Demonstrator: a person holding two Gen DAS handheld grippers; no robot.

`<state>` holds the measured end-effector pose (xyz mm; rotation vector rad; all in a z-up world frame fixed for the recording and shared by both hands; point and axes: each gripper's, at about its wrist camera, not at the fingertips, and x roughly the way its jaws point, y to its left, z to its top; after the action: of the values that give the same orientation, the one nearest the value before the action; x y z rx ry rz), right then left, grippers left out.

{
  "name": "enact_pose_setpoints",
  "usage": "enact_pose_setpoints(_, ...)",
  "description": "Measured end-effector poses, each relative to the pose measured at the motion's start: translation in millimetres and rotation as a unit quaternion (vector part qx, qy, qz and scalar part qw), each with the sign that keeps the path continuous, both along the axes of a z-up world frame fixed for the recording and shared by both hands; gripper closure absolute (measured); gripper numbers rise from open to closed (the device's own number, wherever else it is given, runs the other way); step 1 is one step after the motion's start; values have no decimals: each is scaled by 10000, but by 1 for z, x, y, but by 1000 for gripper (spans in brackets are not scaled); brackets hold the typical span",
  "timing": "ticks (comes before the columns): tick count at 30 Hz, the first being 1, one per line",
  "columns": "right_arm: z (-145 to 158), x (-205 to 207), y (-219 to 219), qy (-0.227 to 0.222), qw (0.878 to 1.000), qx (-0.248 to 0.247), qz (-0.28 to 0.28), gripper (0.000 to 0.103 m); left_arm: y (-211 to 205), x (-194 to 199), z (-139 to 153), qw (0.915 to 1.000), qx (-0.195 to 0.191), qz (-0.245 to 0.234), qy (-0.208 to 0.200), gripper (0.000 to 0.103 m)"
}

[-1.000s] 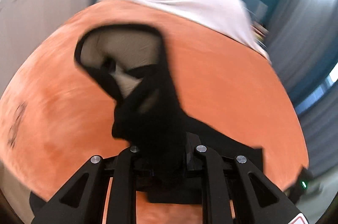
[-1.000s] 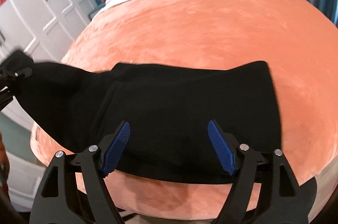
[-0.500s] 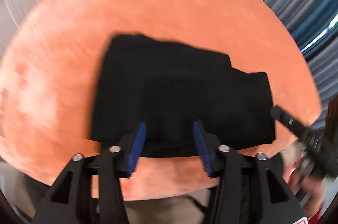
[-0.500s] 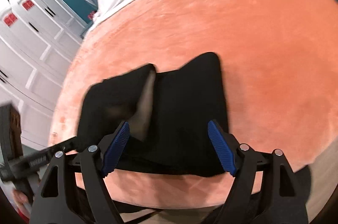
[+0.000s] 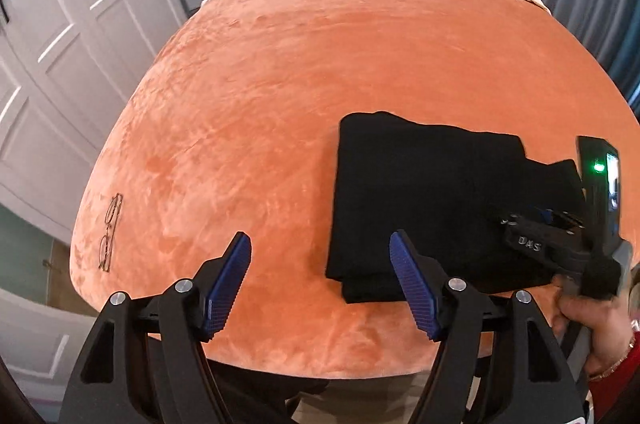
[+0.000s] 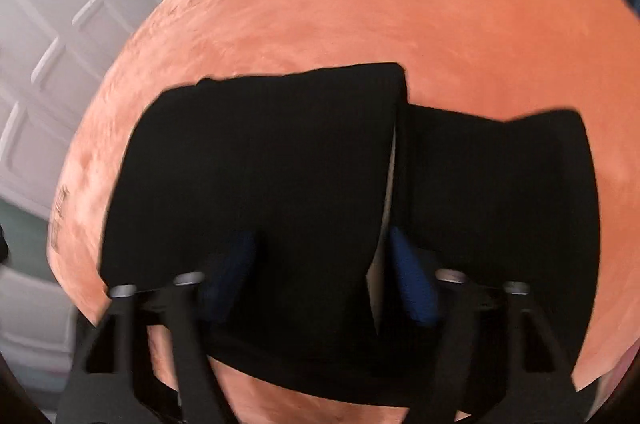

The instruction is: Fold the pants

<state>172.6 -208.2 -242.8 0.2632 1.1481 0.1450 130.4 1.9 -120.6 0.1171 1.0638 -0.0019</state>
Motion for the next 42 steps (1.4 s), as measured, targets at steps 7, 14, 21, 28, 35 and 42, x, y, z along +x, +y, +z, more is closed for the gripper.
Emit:
enact_pose_setpoints(7, 132, -33, -27, -1286, 9898, 615, -54, 92, 11, -2, -7, 9999, -41, 93, 137, 33)
enact_pose_setpoints(14, 10, -48, -94, 450, 9962, -404, -628, 78, -4, 3, -22, 9980, -369, -71, 504, 33)
enact_pose_setpoints(21, 84, -43, -83, -699, 9932, 538, -763, 77, -20, 7, -22, 9983, -271, -169, 488, 29)
enact_pose_setpoints(28, 93, 35, 29, -731, 9906, 842, 792, 78, -14, 5, -19, 9981, -271, -44, 543, 29)
enact_pose_setpoints(35, 12, 116, 76, 145, 9961, 246, 832, 82, 8, 10, -22, 9973, -390, 134, 606, 29)
enact_pose_setpoints(42, 21, 123, 61, -49, 9962, 784, 389, 81, 15, 16, -33, 9975, -250, 103, 648, 29)
